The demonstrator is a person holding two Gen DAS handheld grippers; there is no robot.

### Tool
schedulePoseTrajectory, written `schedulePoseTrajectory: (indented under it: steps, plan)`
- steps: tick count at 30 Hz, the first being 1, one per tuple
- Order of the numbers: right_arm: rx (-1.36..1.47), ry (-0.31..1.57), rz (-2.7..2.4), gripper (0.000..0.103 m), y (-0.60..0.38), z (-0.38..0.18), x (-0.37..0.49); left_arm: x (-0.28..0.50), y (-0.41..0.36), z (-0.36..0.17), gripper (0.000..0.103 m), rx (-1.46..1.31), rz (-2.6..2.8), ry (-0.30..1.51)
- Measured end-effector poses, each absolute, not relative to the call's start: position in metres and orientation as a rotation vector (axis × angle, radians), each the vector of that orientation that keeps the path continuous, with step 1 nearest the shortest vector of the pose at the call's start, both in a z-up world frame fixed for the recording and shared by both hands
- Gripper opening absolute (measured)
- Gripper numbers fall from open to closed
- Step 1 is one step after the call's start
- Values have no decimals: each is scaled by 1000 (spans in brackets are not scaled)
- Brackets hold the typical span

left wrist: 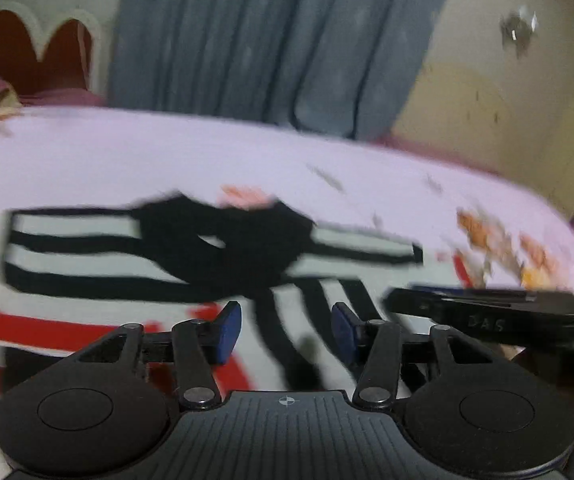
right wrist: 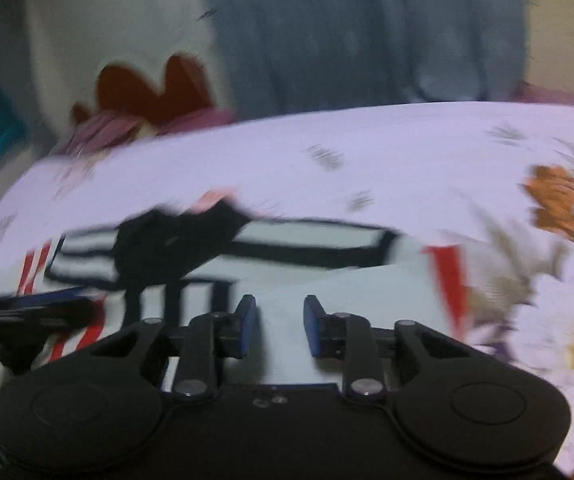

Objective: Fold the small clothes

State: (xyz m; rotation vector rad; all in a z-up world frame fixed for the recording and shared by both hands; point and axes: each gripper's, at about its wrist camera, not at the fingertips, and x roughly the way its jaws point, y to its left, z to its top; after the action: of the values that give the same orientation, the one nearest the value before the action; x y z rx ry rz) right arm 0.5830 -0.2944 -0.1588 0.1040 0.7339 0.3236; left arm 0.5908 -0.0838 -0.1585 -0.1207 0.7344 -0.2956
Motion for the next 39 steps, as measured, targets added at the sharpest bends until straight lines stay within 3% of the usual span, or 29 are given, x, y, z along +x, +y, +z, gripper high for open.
schedulePoseTrajectory:
  steps: [3, 6, 7, 10, 12, 15, 20, 29, 39]
  plan:
    - [38, 727, 273, 21, -297, -158, 588, 593, -79, -168, 50, -90, -243, 731]
    - [62, 714, 35, 23, -341, -158, 601, 584, -51, -170, 50, -64, -147, 725]
    - [90, 723, 2, 31, -355, -161, 606, 581, -42, -173, 49, -85, -158, 723]
    - [118, 754, 31, 30, -368, -165, 611, 578, -48, -176, 50, 17, -175, 716]
    - [84, 730, 35, 11, -361, -156, 604, 577, -51, -168, 50, 8, -171, 704]
    - [108, 663, 73, 4, -356, -135, 574, 566, -49, -162, 50, -20, -174, 679]
    - [108, 802, 115, 3, -344, -155, 557, 549, -38, -173, 50, -20, -161, 716]
    - [102, 810, 88, 8, -331, -153, 482, 521, -15, -172, 52, -62, -164, 726]
    - [88, 788, 32, 14, -315, -143, 466, 518, 8, -164, 54, -82, -191, 726]
